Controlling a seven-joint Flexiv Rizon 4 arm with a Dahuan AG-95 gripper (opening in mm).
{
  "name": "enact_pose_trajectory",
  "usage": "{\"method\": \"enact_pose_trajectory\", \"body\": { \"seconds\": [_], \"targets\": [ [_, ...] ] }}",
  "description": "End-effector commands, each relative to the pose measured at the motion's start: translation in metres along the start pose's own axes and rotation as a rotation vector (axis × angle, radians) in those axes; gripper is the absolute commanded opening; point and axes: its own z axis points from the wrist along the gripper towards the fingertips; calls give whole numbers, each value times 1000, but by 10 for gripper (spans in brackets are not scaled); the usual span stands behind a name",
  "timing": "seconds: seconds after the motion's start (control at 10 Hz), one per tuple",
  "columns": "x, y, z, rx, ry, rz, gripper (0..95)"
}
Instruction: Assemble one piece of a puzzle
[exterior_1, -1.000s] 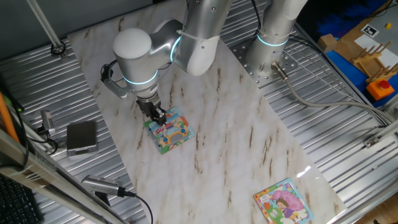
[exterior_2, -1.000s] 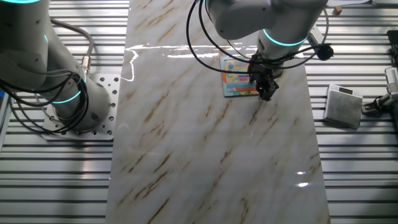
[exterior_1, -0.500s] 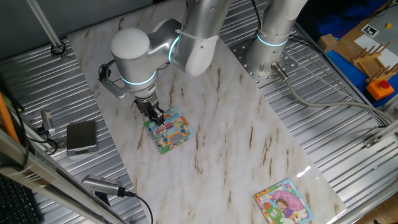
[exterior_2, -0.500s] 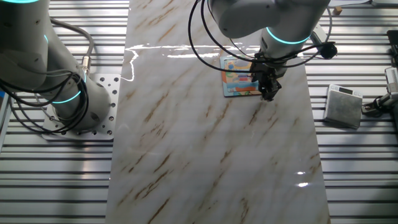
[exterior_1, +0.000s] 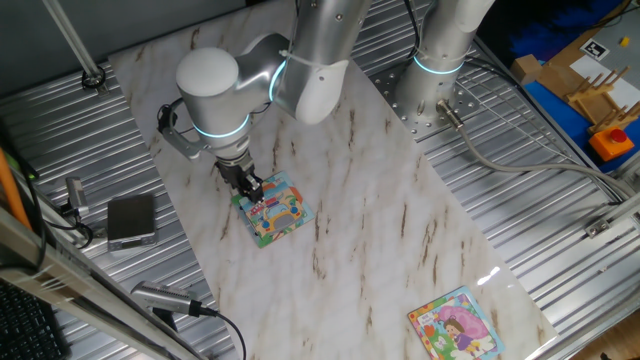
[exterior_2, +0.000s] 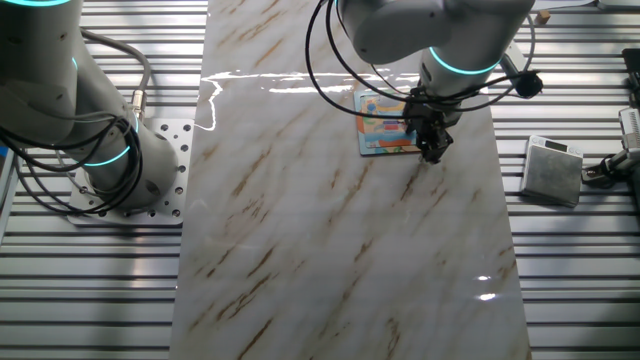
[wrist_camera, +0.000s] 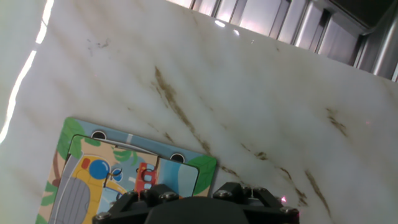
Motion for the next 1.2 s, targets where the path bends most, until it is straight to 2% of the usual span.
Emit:
{"method": "enact_pose_trajectory", "body": {
  "seconds": [0.1, 1.2],
  "targets": [
    [0, 1, 1, 0, 0, -1, 570],
    [2, 3, 3, -5, -3, -1, 570]
  ]
}}
